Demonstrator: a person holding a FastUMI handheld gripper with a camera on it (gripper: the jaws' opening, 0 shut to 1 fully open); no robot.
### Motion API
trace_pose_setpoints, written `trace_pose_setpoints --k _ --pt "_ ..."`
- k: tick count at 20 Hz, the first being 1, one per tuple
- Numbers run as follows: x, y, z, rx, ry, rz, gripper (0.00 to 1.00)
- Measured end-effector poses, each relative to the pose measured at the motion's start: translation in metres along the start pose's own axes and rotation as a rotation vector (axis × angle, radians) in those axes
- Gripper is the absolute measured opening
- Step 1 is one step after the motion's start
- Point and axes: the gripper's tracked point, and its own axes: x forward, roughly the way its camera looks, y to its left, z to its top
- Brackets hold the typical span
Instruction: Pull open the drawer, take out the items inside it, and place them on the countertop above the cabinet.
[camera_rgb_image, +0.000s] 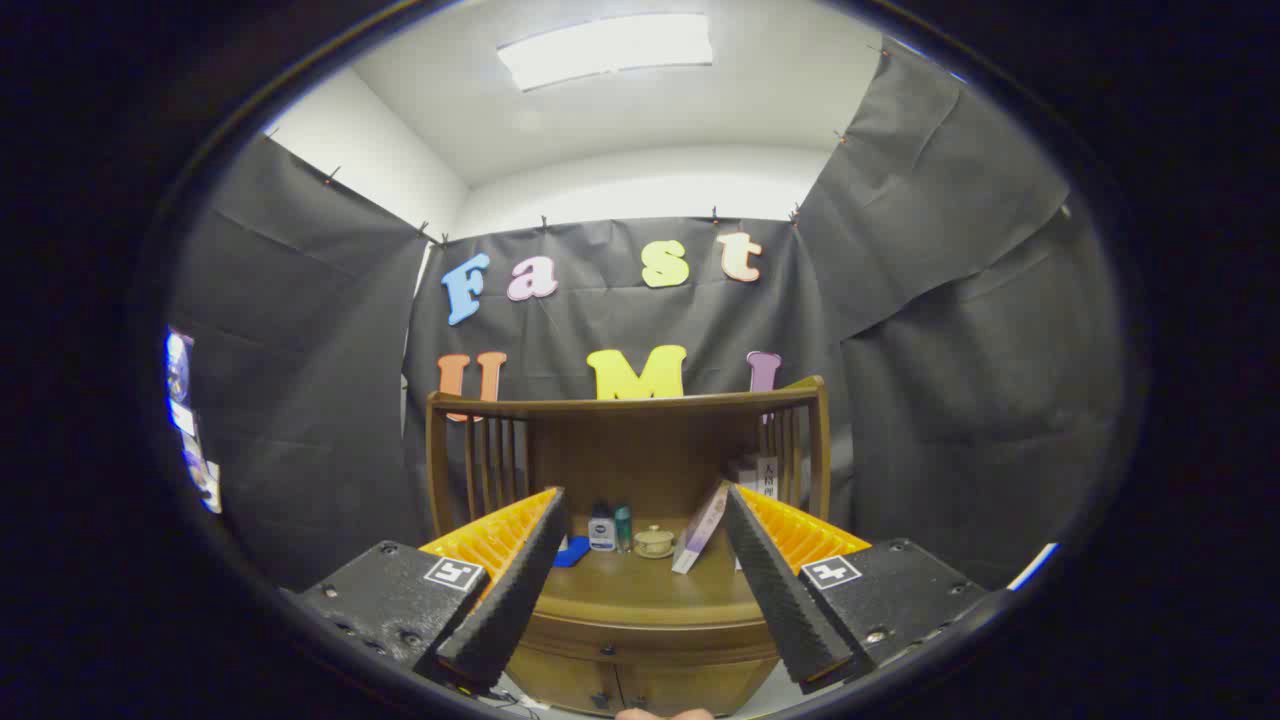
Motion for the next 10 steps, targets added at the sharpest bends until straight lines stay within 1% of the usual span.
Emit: trace_pose_setpoints --k 4,10 --pt "0.002 0.002 0.005 -0.015 -0.006 0.000 1.00" --pt "0.002 -0.001 0.014 -0.002 0.001 -0.004 1.00"
